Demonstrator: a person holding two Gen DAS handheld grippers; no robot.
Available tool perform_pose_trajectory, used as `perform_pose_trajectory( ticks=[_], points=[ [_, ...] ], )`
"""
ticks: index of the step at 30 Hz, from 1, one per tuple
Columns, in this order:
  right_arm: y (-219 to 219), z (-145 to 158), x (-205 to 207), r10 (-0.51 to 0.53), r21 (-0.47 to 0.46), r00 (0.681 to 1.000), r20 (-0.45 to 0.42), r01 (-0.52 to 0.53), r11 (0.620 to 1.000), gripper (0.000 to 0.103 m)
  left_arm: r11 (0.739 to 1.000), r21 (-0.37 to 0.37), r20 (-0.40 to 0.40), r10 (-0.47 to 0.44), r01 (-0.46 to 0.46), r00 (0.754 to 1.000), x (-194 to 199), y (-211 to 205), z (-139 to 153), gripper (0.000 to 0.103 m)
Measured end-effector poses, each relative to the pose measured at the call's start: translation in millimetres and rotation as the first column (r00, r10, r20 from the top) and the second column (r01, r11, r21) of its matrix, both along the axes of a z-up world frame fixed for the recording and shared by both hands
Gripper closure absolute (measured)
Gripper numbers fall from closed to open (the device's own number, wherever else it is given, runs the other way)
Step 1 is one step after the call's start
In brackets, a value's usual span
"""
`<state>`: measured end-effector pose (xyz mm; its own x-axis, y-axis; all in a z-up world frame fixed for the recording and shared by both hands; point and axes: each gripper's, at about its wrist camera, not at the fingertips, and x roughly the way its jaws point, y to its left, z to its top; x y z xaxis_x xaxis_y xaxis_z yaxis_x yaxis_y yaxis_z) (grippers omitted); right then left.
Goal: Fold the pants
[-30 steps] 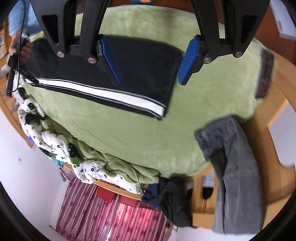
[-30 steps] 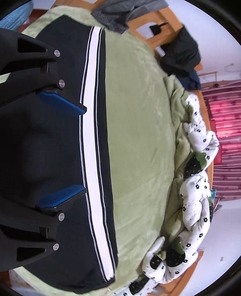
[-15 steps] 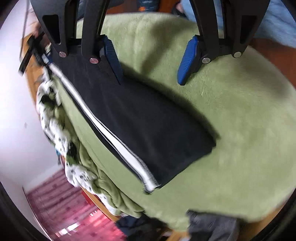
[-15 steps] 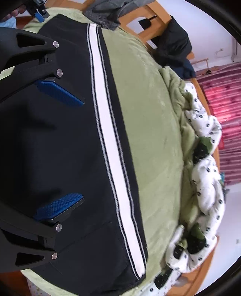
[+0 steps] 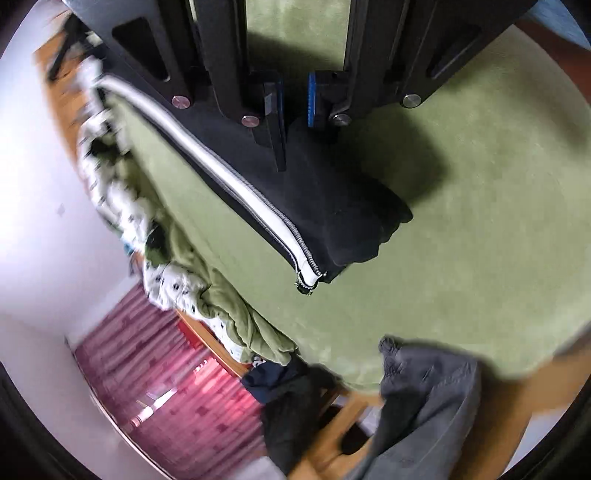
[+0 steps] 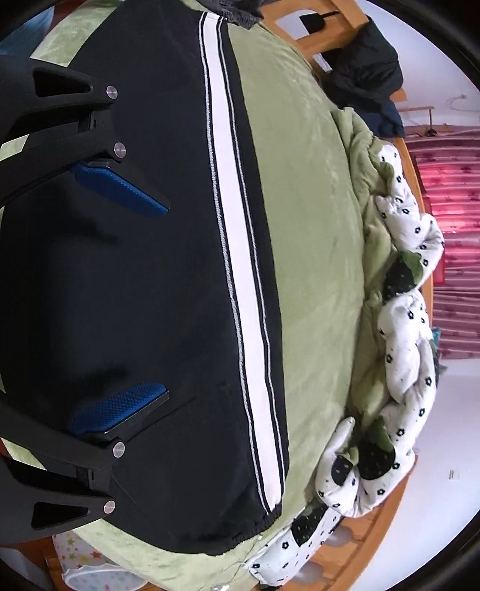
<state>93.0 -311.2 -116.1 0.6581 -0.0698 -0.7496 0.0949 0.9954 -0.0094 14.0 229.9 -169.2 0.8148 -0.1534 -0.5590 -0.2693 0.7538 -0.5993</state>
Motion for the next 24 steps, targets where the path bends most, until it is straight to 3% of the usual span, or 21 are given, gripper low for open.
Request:
perform_pose_trajectory(
  ticks=[3,5,7,10,19,21,24],
  points=[
    [-2.8,-2.2,-0.6,0.006,-0.007,1.000,-0.013,-0.006,1.000,0.013,0.999,-0.048,-0.125,0.003,-0.009,0.992,7.1,5.8,-27.4,0.093],
    [-4.8,-1.9,-0.7,0.005,-0.015,1.000,-0.013,-0.005,1.000,0.013,0.990,-0.141,-0.128,0.000,-0.019,0.992,-0.7,18.0,-42.3,0.087],
    [-7.5,-0.7,-1.8,0.005,0.006,1.000,-0.005,-0.005,1.000,0.013,0.983,-0.179,-0.100,0.031,-0.048,0.994,-9.5,26.2,-42.4,0.081],
    [-8.9,-1.7,-1.2,0.007,0.017,1.000,-0.007,-0.007,1.000,0.013,0.986,-0.150,-0.104,0.060,-0.075,0.993,-11.1,33.4,-37.7,0.075],
    [-7.2,0.9,-12.4,0.060,-0.024,0.998,0.004,-0.060,0.998,0.013,0.976,-0.152,-0.138,0.133,-0.153,0.981,9.1,38.6,-36.1,0.078],
    [-11.7,3.0,-18.7,0.065,-0.031,0.998,0.014,-0.064,0.997,0.013,0.978,-0.117,-0.124,0.157,-0.172,0.980,10.1,34.5,-26.4,0.085],
    [-19.8,4.3,-27.8,0.062,-0.024,0.998,0.024,-0.062,0.998,0.013,0.987,0.022,-0.087,0.158,-0.156,0.984,15.6,15.5,3.8,0.090]
  ],
)
